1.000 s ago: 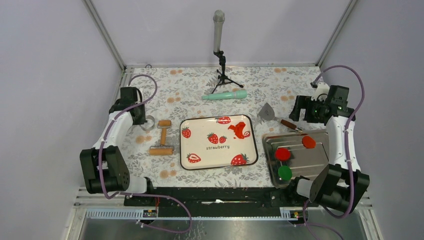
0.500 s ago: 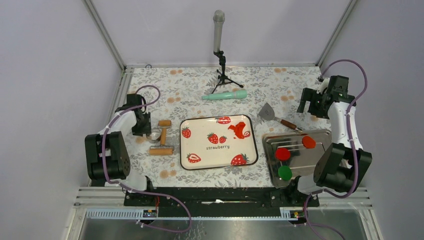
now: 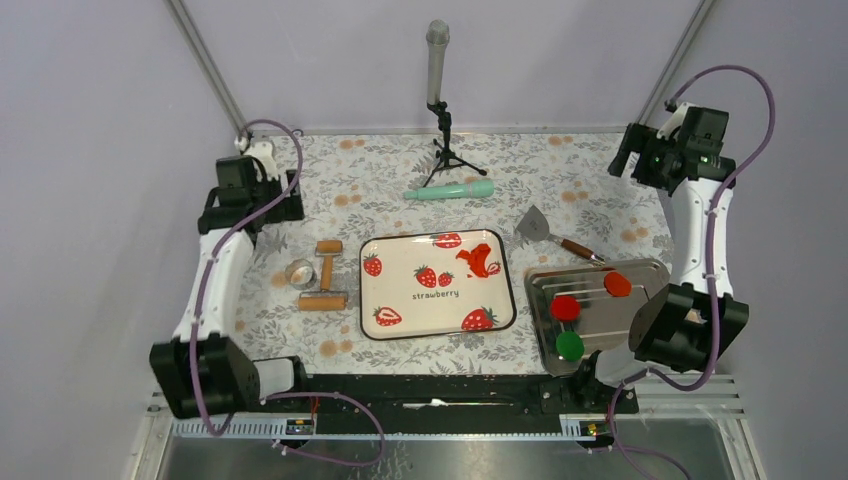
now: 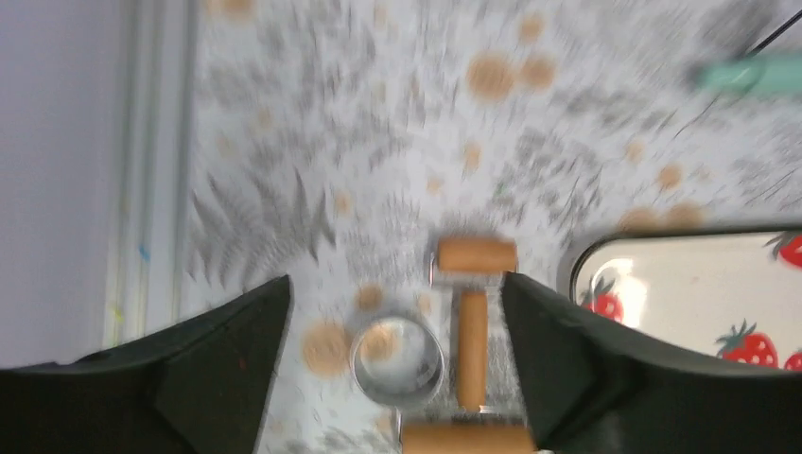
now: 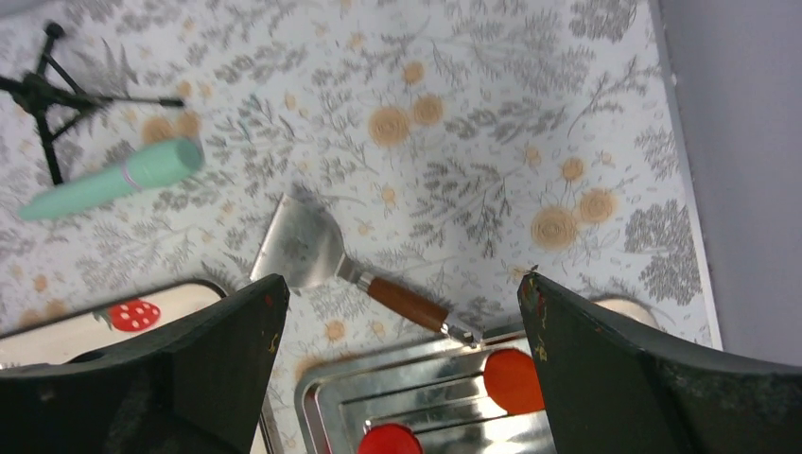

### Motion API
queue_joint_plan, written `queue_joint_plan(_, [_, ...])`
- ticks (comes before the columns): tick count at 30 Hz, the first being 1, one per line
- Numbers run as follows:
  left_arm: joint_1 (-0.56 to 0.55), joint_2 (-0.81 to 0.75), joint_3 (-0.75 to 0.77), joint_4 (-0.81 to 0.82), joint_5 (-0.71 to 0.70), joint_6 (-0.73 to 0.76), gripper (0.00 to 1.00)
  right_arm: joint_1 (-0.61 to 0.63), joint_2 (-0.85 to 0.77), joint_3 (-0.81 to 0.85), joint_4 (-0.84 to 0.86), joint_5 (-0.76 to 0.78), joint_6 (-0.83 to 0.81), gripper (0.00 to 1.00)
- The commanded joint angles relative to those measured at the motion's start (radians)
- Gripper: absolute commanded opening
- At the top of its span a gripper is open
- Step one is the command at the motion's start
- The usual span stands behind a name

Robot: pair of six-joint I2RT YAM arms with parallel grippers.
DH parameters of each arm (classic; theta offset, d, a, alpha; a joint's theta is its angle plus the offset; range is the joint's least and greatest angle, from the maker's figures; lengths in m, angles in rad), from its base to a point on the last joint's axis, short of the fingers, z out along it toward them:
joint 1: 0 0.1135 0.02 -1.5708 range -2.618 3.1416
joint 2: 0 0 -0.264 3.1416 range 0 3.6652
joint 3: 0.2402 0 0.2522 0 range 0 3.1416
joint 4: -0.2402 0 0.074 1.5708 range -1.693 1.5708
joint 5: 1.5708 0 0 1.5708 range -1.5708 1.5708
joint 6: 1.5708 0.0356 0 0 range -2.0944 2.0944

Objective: Roll out the dumpling wrappers from the dough

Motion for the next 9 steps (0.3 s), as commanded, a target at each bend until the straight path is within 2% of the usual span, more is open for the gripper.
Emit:
queue_joint_plan(1, [-0.03, -0.169, 0.049, 0.235, 0.128, -0.034, 0.98, 0.005, 0.027, 0.117, 0.043, -0.017, 0.055, 1.0])
queue_joint_plan(5, [-0.048, -0.17, 0.112, 0.234, 0.129, -0.086, 0.99, 0.005, 0.059, 0.17, 0.05, 0.032, 0.051, 1.0])
queue_joint_plan(9, [-0.05, -0.145, 0.112, 0.222, 0.149, -0.12, 0.99, 0.005, 0.082, 0.192, 0.044, -0.002, 0.051, 1.0])
